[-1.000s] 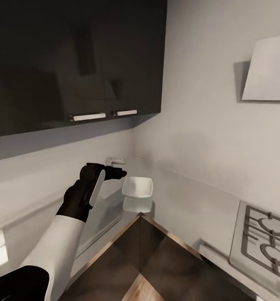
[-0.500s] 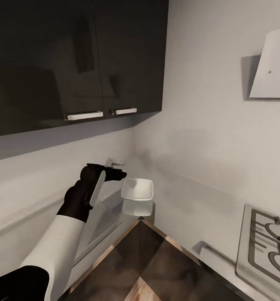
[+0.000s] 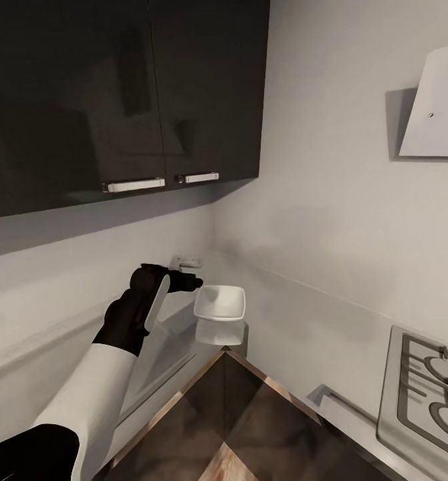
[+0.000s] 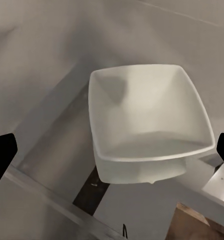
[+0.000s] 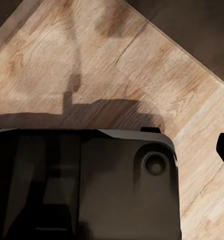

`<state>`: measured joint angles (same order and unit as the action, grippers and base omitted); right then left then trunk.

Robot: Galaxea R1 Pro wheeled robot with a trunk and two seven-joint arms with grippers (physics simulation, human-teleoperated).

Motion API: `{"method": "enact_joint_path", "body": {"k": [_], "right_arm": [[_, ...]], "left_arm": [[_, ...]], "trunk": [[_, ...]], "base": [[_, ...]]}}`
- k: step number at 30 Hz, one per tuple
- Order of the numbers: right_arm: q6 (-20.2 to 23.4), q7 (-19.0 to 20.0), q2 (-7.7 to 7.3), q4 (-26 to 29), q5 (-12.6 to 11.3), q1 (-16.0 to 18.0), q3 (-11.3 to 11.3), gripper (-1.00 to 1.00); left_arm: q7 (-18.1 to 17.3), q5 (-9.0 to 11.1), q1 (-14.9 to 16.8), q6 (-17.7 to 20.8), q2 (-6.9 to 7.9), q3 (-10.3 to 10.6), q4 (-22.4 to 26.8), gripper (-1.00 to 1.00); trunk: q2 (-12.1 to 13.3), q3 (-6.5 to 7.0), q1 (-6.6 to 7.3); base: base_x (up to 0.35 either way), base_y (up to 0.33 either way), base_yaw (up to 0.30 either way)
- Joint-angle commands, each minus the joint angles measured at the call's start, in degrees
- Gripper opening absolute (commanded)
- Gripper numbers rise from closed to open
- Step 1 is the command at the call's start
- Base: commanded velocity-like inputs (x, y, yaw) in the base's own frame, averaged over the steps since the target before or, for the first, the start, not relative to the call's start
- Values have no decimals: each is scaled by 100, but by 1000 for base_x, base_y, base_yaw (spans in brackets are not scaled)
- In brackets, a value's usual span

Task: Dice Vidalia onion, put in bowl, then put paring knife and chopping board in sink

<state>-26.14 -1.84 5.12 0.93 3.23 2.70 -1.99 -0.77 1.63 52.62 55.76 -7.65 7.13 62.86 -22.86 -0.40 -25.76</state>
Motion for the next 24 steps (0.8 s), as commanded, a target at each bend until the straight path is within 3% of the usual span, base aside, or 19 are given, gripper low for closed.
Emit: {"method": "enact_joint_path", "body": {"k": [1, 10, 24], "right_arm": [[-12, -15, 3, -5, 32, 2, -21, 100], [3, -216, 15, -5, 29, 2, -17, 100], [-9, 121, -2, -5, 45, 2, -12, 100]], "left_arm": [[-2, 13, 2, 23, 0, -1, 1, 100], [-2, 13, 2, 23, 0, -1, 1, 100], [4, 13, 2, 23, 0, -1, -2, 100]], "trunk": [[-6, -4, -2], [-6, -4, -2], [-6, -4, -2]], "base": [[0, 0, 0], [0, 0, 0], [0, 0, 0]]}}
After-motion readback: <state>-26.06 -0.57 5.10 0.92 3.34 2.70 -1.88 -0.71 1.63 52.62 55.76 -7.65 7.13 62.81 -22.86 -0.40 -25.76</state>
